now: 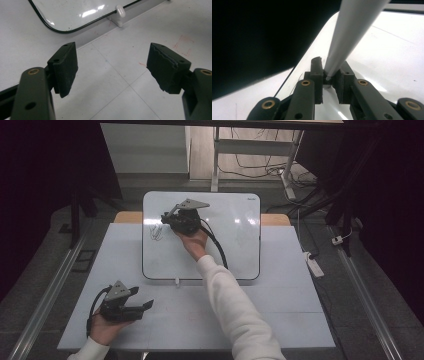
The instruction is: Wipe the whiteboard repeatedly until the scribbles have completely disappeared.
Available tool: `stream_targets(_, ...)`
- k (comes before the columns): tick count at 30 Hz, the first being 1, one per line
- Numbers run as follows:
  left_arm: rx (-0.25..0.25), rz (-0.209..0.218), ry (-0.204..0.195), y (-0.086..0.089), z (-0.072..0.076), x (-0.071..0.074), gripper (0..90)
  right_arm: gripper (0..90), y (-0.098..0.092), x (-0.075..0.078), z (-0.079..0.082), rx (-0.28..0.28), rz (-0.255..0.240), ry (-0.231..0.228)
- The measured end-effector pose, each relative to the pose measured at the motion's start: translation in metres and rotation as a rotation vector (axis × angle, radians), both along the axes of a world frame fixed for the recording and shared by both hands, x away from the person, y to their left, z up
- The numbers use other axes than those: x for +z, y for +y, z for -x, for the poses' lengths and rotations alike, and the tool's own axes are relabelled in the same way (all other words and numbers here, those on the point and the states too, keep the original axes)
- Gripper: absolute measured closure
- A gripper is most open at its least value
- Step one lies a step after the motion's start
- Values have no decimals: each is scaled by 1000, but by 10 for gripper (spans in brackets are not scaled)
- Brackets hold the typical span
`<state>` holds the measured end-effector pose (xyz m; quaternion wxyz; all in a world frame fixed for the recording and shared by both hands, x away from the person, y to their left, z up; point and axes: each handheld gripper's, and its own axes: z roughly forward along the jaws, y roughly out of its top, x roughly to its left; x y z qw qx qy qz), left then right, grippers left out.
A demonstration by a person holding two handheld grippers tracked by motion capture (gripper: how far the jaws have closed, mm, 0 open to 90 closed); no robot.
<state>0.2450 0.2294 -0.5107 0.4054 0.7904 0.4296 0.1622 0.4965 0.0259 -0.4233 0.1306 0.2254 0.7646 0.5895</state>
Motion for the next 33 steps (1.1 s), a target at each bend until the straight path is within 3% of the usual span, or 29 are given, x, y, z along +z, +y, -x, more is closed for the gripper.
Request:
stream_targets(2,0,-1,2,0,-1,0,257,780,6,-5,7,35,30,0)
stream_targets(3,-1,-1,4,0,-1,-1,257,780,13,-11,14,72,70,-4)
stream_targets(5,0,-2,4,0,-1,-1,257,780,16,-15,19,89,101,-30)
stream_targets(9,2,0,-2,1,0,0,258,780,2,-6,5,11,-2,-2)
stream_targets(10,1,1,-1,1,0,0,257,780,1,-7,5,10,-5,5)
stream_targets(12,0,0,3,1,-1,-1,257,780,8,-12,12,52,32,16)
stream_targets(13,0,-1,4,1,-2,-1,257,780,14,-18,20,100,73,26)
stream_targets(15,1,0,4,1,-1,-1,257,780,16,-22,26,120,117,-5)
stream_targets(16,1,-2,3,1,-1,-1,257,780,14,-20,25,114,110,-1)
stream_targets(19,1,-1,0,1,0,0,257,780,-1,-12,14,25,26,14)
stream_targets(20,-2,0,2,0,0,0,258,780,-2,-13,15,26,23,18)
stream_targets(24,-1,-4,5,0,-2,-1,257,780,13,-29,34,125,119,16)
stream_targets(26,2,-3,1,1,0,0,257,780,9,-29,34,119,117,10)
stream_targets(30,3,0,-1,0,0,0,257,780,-7,-21,26,34,46,10)
stream_targets(32,0,0,4,0,-2,-1,257,780,-3,-24,31,48,62,9)
stream_targets(33,1,-1,5,0,-2,-1,257,780,3,-29,37,82,89,9)
